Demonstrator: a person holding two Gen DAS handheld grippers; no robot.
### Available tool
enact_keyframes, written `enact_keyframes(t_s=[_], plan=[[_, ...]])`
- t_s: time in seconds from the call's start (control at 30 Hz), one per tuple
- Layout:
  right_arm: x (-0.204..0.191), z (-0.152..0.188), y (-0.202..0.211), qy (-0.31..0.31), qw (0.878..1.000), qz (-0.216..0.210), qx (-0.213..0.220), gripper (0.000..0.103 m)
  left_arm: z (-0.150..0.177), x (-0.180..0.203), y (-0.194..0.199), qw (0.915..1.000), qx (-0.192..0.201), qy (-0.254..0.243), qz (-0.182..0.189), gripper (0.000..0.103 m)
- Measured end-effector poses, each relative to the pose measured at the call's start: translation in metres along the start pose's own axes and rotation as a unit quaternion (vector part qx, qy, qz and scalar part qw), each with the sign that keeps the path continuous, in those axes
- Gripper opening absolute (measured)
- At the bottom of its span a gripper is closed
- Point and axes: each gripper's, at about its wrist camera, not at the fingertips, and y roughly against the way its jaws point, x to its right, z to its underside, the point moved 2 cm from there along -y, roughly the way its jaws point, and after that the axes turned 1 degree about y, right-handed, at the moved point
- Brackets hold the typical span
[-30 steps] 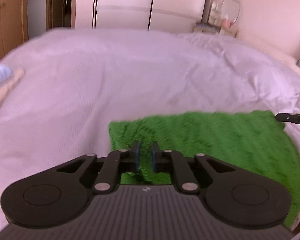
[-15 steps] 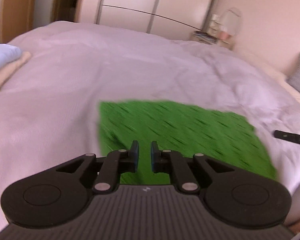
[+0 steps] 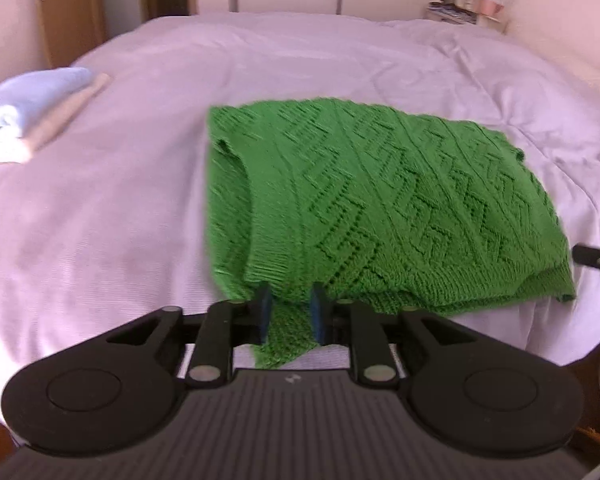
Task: Fold clothes
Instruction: 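Lower the hem onto the neckline and open both grippers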
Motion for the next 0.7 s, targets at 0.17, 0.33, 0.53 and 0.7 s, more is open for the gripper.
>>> enact_keyframes(t_s=[0.17, 0.33, 0.53, 0.7], plan=[[-0.013, -0.015, 0.032, -0.001, 0.999, 0.012, 0.037, 0.053, 0.0, 0.008, 0.032, 0.9997, 0.006, 0.001, -0.023, 0.034], [-0.023, -0.011, 0.044, -0.003, 0.999, 0.017, 0.033, 0.067, 0.001, 0.016, 0.062, 0.9991, 0.013, 0.0, -0.04, 0.043], [-0.029, -0.002, 0.054, -0.011, 0.999, 0.027, 0.03, 0.081, 0.003, 0.024, 0.085, 0.9984, 0.029, -0.008, -0.048, 0.049], [-0.033, -0.003, 0.064, -0.012, 0.999, 0.03, 0.036, 0.087, 0.005, 0.027, 0.093, 0.9981, 0.037, -0.01, -0.048, 0.05]])
